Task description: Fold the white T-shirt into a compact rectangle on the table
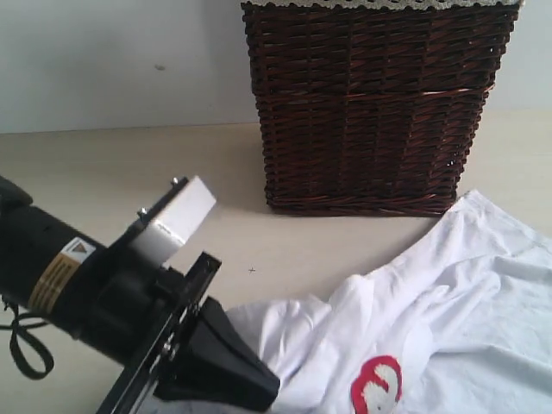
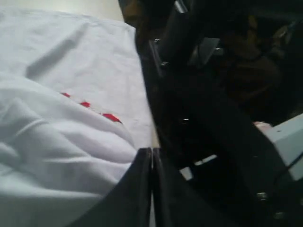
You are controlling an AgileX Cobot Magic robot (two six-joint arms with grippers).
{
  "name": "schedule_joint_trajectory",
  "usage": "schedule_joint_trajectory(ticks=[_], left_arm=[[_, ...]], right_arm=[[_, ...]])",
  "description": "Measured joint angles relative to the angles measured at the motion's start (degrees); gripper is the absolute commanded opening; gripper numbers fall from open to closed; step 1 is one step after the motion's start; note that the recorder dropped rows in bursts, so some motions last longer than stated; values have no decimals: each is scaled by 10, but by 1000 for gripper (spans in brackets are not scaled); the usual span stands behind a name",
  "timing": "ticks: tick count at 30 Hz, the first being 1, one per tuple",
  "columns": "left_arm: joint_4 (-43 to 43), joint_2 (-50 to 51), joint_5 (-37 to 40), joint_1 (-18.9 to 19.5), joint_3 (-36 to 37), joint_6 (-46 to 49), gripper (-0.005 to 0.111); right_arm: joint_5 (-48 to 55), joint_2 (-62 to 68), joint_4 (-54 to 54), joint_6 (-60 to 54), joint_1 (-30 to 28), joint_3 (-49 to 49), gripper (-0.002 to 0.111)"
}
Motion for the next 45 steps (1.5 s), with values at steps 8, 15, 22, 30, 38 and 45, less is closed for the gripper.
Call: schedule_joint_trajectory(ticks=[8,15,22,30,38,45], left_arm=[[1,2,-2,-52,56,-36,27],[1,-45,15,-20,6,-46,48],[-1,41,263,15,-38,96,30],[-1,50,180,15,-41,100,37],[0,46,141,9,-41,54,48],[0,85,194,3,-41,78,48]], right_arm=[[0,0,0,0,0,0,30],[0,0,0,0,0,0,30],[0,0,0,0,0,0,30],[0,0,0,0,0,0,30],[0,0,0,0,0,0,30],[0,0,0,0,0,0,30]])
